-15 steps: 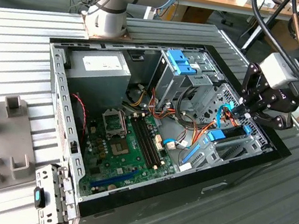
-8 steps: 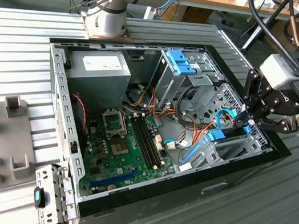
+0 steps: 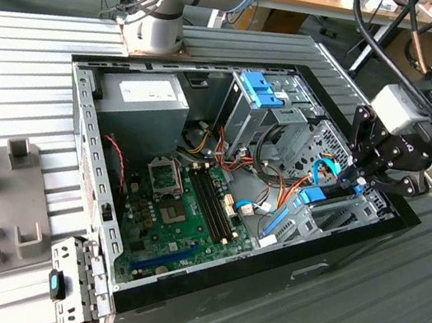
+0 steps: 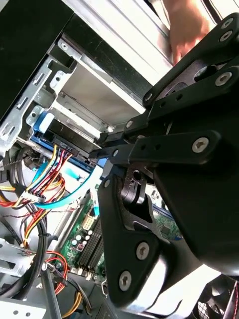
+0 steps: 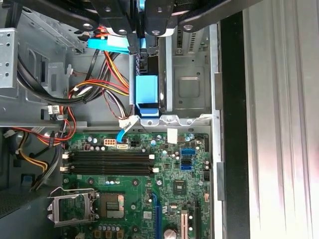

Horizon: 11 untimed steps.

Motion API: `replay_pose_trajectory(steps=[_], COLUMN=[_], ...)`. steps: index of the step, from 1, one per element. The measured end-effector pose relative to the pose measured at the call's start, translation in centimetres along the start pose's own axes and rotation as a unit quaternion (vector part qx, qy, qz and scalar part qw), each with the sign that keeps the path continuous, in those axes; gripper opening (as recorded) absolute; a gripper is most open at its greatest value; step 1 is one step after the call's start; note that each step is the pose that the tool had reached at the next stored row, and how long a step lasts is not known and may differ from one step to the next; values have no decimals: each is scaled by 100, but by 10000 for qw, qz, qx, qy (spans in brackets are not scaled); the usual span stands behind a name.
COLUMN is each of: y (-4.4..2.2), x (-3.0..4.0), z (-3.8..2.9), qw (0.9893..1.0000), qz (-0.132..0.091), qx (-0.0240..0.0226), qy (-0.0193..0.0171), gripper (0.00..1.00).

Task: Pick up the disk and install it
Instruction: 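Insert the second disk wire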

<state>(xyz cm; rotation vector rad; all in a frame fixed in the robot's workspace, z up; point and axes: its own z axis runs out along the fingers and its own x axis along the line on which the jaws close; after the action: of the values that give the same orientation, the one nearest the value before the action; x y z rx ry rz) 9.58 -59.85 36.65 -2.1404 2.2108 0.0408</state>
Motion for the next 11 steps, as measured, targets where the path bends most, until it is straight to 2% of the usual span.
replay_pose_trajectory(steps=[2, 3, 4, 5, 6, 7, 8, 9, 11], y=[0, -5, -11, -19, -18, -27, -111, -141, -163], x=[0, -1, 0, -1, -1, 0, -3, -4, -6], z=[0, 2, 4, 7, 6, 8, 18, 22, 26], qw=[10000, 10000, 9998, 9994, 9994, 9992, 9982, 9978, 9978], qz=[0, 4, 12, 22, 23, 24, 38, 42, 42], qx=[-2, -77, -184, -345, -359, -396, -591, -664, -665], qy=[0, 4, 8, 14, 15, 0, 3, 6, 5], gripper=[16, 16, 16, 16, 16, 16, 16, 16, 16])
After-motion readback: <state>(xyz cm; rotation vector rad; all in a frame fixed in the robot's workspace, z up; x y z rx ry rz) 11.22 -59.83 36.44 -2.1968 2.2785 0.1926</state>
